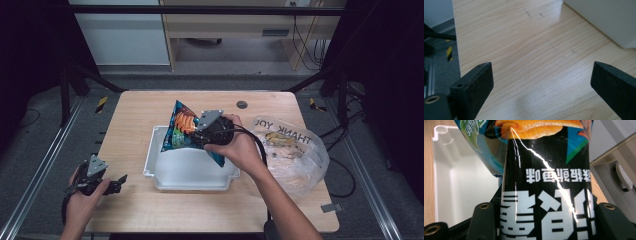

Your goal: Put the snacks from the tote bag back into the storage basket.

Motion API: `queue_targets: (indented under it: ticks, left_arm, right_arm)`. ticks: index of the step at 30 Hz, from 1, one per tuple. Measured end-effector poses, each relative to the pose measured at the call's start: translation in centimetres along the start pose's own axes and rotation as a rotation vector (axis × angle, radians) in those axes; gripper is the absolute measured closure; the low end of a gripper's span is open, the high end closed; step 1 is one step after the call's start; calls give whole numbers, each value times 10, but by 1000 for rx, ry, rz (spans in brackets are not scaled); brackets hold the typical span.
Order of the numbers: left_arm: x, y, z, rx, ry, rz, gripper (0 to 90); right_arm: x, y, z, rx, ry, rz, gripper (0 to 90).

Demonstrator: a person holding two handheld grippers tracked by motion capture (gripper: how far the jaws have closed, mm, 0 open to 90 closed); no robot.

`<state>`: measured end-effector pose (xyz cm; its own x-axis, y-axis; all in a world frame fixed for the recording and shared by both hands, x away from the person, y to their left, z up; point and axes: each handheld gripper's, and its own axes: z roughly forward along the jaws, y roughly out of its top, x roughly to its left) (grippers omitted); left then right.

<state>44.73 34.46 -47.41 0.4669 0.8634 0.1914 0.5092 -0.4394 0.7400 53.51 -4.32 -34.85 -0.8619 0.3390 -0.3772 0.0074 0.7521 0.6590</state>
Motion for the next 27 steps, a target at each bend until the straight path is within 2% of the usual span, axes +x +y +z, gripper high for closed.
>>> queue_targets:
  ticks: [18, 22, 27]
  left_arm:
    - [-1, 2, -1, -8, -17, 7, 40]
    - [-1, 2, -1, -9, -17, 6, 40]
    - [0, 2, -1, -8, -18, 5, 40]
  right_arm:
    - [16, 8, 17, 52, 48, -37, 434]
    - [20, 9, 22, 73, 59, -66, 434]
    - [22, 7, 23, 75, 64, -64, 433]
